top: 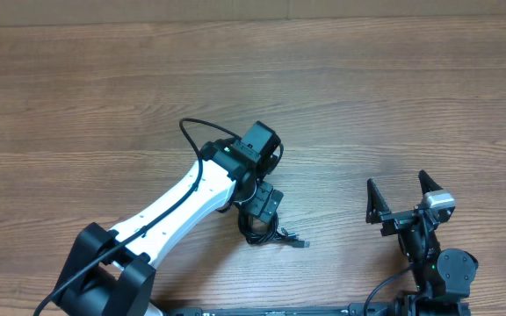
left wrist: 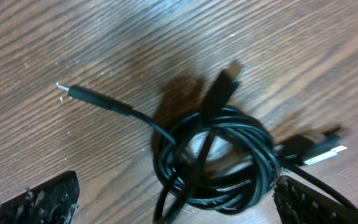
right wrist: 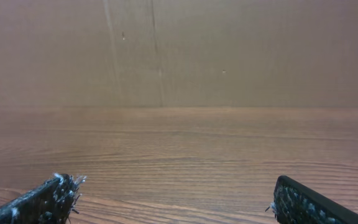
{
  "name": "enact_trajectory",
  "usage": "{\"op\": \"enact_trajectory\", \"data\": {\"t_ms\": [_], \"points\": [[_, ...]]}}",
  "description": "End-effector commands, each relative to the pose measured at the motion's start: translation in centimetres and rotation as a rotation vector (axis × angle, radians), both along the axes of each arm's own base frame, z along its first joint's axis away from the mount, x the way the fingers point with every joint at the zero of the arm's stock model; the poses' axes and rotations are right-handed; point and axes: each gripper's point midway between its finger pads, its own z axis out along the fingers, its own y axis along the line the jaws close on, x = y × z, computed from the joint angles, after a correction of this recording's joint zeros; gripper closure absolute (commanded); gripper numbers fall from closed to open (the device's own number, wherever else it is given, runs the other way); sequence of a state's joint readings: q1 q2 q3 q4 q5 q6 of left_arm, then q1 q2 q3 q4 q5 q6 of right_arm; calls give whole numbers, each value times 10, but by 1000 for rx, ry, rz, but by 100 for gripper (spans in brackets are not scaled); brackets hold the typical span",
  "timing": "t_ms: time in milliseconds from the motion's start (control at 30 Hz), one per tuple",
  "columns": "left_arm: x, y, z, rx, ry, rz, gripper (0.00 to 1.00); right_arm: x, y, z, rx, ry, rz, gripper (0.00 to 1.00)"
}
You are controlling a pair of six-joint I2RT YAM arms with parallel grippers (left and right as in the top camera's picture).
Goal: Untangle cables
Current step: 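Lower the left gripper and grasp the black cable bundle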
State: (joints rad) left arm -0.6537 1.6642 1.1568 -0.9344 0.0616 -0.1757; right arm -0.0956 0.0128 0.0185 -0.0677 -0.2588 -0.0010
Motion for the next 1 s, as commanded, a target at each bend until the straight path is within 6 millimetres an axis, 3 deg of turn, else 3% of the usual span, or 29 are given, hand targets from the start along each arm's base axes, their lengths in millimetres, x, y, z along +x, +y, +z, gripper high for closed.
{"op": "enact_trajectory", "data": {"t_ms": [0,200,400,533,667,967], "points": [[1,9,-9,50,-11,41,0,0,1,-1,-8,-7,7,0],[-10,18,-13,90,27,8,0,0,1,-1,-8,-7,7,0],[-16,25,-33,103,28,14,0,0,1,-1,-8,-7,7,0],[-11,23,-35,86,7,19,0,0,1,-1,-8,-7,7,0],[-9,20,-36,76,-5,17,7,0,1,-1,-8,-7,7,0],[-18,21,-59,45,4,15,6,0,1,-1,-8,-7,7,0]]}}
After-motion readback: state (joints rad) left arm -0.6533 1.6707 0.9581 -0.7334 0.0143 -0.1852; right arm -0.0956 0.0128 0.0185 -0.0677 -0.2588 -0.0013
